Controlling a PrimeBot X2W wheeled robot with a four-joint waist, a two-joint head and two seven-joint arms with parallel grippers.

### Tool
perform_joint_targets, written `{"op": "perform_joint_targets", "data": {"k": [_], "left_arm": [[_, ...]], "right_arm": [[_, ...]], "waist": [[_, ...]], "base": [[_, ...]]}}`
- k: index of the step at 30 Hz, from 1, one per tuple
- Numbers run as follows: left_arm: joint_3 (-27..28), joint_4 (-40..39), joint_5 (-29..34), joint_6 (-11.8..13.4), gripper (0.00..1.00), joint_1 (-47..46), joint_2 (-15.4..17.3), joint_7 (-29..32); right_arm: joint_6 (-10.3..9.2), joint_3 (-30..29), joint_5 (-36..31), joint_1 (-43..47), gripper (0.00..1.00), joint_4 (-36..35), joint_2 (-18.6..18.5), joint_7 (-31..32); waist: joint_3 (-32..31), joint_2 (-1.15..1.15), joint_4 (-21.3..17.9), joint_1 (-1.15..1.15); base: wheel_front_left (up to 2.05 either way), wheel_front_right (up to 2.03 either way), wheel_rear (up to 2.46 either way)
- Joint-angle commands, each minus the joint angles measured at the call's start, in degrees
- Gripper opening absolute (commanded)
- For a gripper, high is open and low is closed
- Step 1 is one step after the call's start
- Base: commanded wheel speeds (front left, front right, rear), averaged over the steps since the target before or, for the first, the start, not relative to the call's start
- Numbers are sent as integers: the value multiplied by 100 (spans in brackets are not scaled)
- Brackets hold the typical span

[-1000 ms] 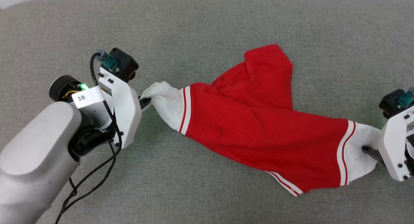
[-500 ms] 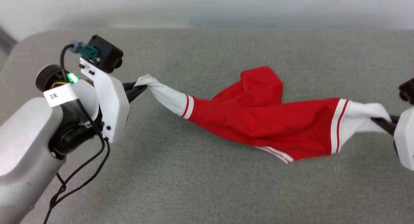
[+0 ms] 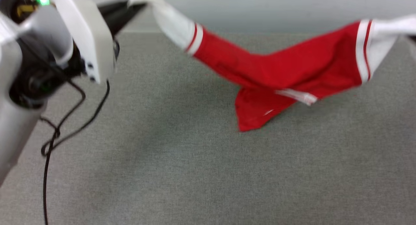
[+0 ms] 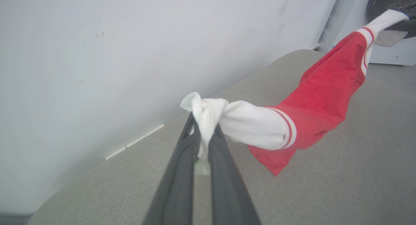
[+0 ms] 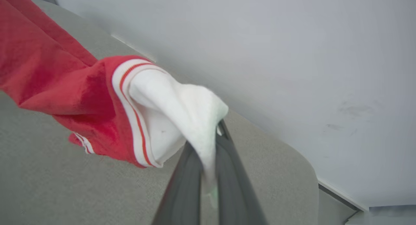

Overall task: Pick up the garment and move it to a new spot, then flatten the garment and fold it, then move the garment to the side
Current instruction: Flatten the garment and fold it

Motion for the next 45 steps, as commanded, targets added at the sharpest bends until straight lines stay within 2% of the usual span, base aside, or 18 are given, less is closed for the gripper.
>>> {"op": "perform_joint_targets", "data": {"k": [1, 6, 13, 25, 31, 37, 45], "left_arm": [[48, 139, 104, -16, 0, -366, -141, -65], [178, 714, 341, -49, 0, -1337, -463, -289], [374, 1717, 669, -101, 0, -2568, -888, -941], [396, 2873, 983, -170, 0, -3711, -1086, -1883], [124, 3242, 765, -185, 0, -3297, -1086, -2236], [-291, 3202, 318, -189, 0, -2236, -952, -2677], [-623, 2725, -36, -174, 0, -434, -689, -3299]], "right_arm": [[-4, -15, -134, -475, 0, 40, 137, 90], [-3, 147, -533, -1795, 0, 473, 428, 177], [-4, 468, -1011, -3514, 0, 1632, 974, -63], [-3, 749, -1512, -5224, 0, 3095, 1694, -901], [-4, 1280, -1501, -4932, 0, 3570, 1861, -1342], [-4, 1789, -1091, -4087, 0, 3875, 1879, -1763], [-4, 2437, -268, -2727, 0, 3622, 1564, -2075]], "waist": [[222, 0, 37, 1], [669, 0, 98, 1], [1155, 0, 163, 1], [1637, 0, 243, 1], [1663, 0, 263, 1], [1477, 0, 237, 1], [1028, 0, 124, 1]], "base": [[0, 0, 0], [0, 0, 0], [0, 0, 0], [0, 0, 0], [0, 0, 0], [0, 0, 0], [0, 0, 0]]}}
